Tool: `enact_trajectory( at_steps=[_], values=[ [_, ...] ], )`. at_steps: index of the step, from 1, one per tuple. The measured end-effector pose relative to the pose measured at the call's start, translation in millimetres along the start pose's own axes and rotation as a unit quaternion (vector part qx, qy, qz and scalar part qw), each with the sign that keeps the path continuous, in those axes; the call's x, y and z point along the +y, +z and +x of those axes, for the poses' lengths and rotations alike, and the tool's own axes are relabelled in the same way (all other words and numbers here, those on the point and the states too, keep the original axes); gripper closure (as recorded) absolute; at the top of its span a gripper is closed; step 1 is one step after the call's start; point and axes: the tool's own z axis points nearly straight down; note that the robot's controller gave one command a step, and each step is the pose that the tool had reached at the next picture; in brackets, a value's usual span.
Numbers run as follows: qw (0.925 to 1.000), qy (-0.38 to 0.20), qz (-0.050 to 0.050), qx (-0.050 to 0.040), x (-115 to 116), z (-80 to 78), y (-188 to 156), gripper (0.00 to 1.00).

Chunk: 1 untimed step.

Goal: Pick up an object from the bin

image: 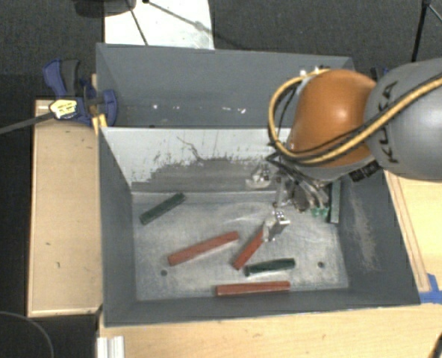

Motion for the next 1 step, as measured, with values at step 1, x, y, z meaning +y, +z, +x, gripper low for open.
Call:
enact_trajectory(
  at_steps=[1],
  values=[
    [0.9922, -0.125, 0.0, 0.0025, 34.6, 18.3, 15.9, 0.0]
  ],
)
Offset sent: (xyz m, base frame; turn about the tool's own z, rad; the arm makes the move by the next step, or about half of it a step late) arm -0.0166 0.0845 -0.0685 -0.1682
